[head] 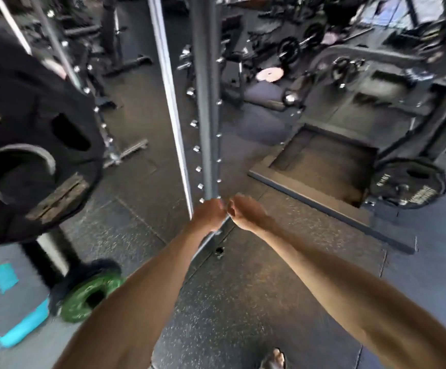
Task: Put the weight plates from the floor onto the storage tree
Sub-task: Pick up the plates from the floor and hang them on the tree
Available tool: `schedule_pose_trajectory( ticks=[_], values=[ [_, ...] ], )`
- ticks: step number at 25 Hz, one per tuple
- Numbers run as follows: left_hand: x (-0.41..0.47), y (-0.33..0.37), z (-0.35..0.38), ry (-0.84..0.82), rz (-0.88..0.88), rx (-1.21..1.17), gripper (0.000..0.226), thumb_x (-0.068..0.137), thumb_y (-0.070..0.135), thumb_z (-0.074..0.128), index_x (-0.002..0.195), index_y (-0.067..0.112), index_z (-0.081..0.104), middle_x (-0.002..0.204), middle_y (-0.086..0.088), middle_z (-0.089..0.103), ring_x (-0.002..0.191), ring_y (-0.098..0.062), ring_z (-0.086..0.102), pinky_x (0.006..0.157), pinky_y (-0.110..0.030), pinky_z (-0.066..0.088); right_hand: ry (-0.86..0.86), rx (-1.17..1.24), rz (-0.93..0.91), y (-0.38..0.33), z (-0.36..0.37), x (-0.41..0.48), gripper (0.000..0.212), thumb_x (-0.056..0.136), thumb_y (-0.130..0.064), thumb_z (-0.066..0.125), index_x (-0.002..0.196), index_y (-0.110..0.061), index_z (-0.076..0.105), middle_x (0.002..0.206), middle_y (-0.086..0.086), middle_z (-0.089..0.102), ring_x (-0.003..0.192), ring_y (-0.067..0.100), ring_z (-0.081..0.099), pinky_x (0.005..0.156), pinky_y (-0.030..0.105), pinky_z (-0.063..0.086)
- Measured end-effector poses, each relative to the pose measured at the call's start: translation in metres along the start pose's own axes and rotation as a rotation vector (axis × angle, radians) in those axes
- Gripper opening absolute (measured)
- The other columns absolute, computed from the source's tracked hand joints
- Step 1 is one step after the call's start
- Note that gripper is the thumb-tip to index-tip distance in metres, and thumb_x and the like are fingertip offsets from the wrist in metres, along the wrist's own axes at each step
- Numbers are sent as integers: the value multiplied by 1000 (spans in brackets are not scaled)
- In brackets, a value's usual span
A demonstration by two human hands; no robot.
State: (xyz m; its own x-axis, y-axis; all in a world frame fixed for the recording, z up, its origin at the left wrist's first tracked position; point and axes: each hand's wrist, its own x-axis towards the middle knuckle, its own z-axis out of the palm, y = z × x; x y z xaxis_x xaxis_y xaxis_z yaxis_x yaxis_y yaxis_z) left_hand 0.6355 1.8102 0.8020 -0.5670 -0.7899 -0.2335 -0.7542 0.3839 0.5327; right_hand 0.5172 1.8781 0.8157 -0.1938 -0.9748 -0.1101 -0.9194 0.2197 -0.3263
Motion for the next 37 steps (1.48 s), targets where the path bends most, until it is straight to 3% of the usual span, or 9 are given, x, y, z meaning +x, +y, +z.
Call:
schedule_pose_trajectory(
  ticks=[3, 7, 10, 12, 15, 20, 27, 31, 37],
  values=[
    [46, 76, 7, 3, 36, -69, 28, 100, 18, 47, 103, -1, 67, 97, -21, 72, 90, -35, 71, 76, -37, 58, 86, 65, 77, 71, -36, 28, 33, 98, -34, 49, 96, -10, 71, 103, 16, 72, 100, 33, 69, 74, 35, 51],
    [110, 158, 13, 12, 99, -136, 25, 96, 17, 53, 81, 3, 67, 80, -23, 73, 72, -35, 73, 65, -46, 60, 148, 143, 158, 155, -80, 59, 28, 94, -27, 50, 84, -9, 69, 87, 16, 73, 86, 35, 71, 61, 33, 46],
    [157, 202, 9, 28, 116, -131, 22, 95, 16, 53, 81, 5, 64, 74, -19, 73, 65, -32, 72, 58, -36, 56, 184, 189, 201, 206, -108, 79, 31, 97, -25, 45, 83, -9, 67, 87, 17, 72, 82, 35, 69, 59, 32, 41],
    [190, 219, 11, 38, 126, -141, 20, 93, 13, 50, 84, 3, 65, 70, -19, 72, 58, -33, 70, 51, -30, 52, 163, 219, 231, 239, -114, 97, 32, 96, -26, 42, 86, -10, 68, 88, 15, 73, 83, 35, 69, 62, 34, 48],
    [246, 229, 24, -15, 101, -145, 20, 94, 10, 48, 79, 7, 62, 64, -16, 68, 45, -23, 61, 49, -28, 50, 130, 280, 227, 283, -109, 135, 34, 97, -25, 41, 83, -9, 68, 81, 13, 73, 76, 33, 70, 67, 42, 56],
    [362, 231, 51, -117, 16, -160, 20, 98, 13, 47, 88, 8, 63, 69, -9, 67, 49, -16, 60, 47, -23, 48, 59, 312, 244, 343, -109, 229, 33, 100, -22, 42, 84, -8, 67, 77, 10, 71, 70, 26, 68, 67, 46, 58],
    [539, 246, 30, -161, -53, -171, 22, 97, 15, 45, 89, 6, 63, 75, -15, 70, 54, -20, 62, 50, -27, 52, 46, 258, 232, 405, -160, 396, 21, 97, -16, 44, 81, -12, 58, 84, 10, 68, 76, 31, 61, 64, 35, 48],
    [635, 238, 10, -145, -86, -129, 23, 99, 18, 46, 94, 6, 65, 81, -16, 72, 60, -21, 66, 54, -29, 57, 2, 261, 184, 432, -162, 497, 23, 98, -20, 47, 98, -9, 67, 99, 12, 72, 91, 33, 66, 76, 37, 51],
    [779, 190, -13, -179, -286, -90, 26, 99, 21, 45, 98, 3, 65, 87, -19, 74, 73, -31, 73, 67, -38, 60, -221, 195, 31, 473, -143, 683, 27, 98, -14, 43, 104, -4, 68, 107, 17, 71, 102, 37, 64, 81, 38, 51]
  ],
)
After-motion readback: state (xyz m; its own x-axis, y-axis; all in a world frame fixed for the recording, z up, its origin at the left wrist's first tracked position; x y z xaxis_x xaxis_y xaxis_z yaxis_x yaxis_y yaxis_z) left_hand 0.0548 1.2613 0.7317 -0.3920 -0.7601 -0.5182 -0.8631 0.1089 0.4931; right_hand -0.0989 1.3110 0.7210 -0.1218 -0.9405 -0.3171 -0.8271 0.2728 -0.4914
